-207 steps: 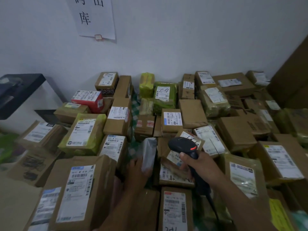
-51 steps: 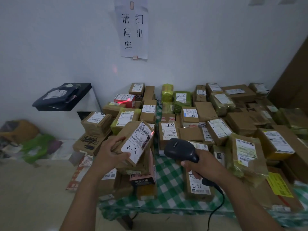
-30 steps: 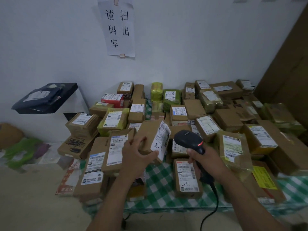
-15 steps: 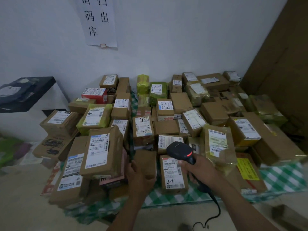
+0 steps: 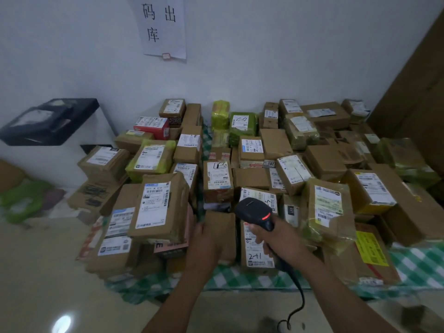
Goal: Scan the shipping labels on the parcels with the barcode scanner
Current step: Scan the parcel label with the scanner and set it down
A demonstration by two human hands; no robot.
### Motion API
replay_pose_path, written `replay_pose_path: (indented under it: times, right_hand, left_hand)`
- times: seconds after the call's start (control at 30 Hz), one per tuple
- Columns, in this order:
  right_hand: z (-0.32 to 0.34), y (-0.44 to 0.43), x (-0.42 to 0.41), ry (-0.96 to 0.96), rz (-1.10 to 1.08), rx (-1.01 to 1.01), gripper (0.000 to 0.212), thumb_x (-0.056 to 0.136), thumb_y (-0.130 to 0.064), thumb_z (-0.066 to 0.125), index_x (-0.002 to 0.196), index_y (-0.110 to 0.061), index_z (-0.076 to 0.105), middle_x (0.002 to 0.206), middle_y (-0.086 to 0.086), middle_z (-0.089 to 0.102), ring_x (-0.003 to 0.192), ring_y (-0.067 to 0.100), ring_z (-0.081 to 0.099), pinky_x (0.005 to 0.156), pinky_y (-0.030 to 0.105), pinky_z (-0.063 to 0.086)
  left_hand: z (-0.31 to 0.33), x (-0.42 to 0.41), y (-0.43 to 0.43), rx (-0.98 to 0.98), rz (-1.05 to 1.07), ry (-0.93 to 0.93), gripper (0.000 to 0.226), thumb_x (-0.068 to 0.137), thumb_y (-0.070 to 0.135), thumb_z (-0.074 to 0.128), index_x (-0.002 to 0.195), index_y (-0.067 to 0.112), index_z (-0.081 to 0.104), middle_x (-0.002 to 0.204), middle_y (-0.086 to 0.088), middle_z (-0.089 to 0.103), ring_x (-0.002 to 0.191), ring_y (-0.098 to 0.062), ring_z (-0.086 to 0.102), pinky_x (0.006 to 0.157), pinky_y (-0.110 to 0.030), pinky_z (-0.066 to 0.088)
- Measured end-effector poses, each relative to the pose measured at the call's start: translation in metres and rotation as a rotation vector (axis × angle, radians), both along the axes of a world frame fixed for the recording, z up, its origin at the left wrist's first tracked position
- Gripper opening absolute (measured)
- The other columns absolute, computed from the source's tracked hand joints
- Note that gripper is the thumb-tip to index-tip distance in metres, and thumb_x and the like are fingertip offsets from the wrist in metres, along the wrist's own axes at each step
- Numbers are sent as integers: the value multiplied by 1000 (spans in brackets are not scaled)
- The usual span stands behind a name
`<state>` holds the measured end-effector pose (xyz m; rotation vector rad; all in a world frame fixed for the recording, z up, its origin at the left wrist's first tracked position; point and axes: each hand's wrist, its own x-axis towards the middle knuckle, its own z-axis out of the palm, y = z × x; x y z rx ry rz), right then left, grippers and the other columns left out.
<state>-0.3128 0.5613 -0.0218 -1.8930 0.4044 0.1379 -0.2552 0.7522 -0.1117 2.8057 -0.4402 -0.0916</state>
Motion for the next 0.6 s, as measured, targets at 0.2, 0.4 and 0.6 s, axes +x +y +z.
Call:
replay_pose_path:
  times: [0.2, 0.4, 0.6]
  right_hand:
    - [-5, 30, 13, -23, -51, -3, 28, 88, -35, 69, 81, -9, 62, 55, 7, 66, 38, 16, 53, 45, 28, 46]
    - [-10, 56, 13, -34, -51, 8, 28, 85, -38, 71, 76, -14, 61, 45, -1, 62, 35, 10, 52, 48, 28, 46]
    - [-5, 62, 8, -91, -87, 39, 25, 87, -33, 71, 79, -13, 60, 50, 4, 64, 35, 11, 51, 44, 25, 42]
  left_hand:
    - [58, 13, 48, -120, 267, -536, 59, 80, 28, 78, 127, -1, 58, 125, -20, 59, 118, -37, 55, 104, -47, 45]
    - [78, 26, 93, -218, 712, 172, 123, 68, 72, 71, 150, -2, 17, 152, -22, 27, 141, -38, 26, 116, -46, 25]
    - [78, 29, 96, -363, 730, 218, 125, 69, 63, 78, 151, -2, 11, 154, -22, 20, 143, -40, 16, 117, -47, 20]
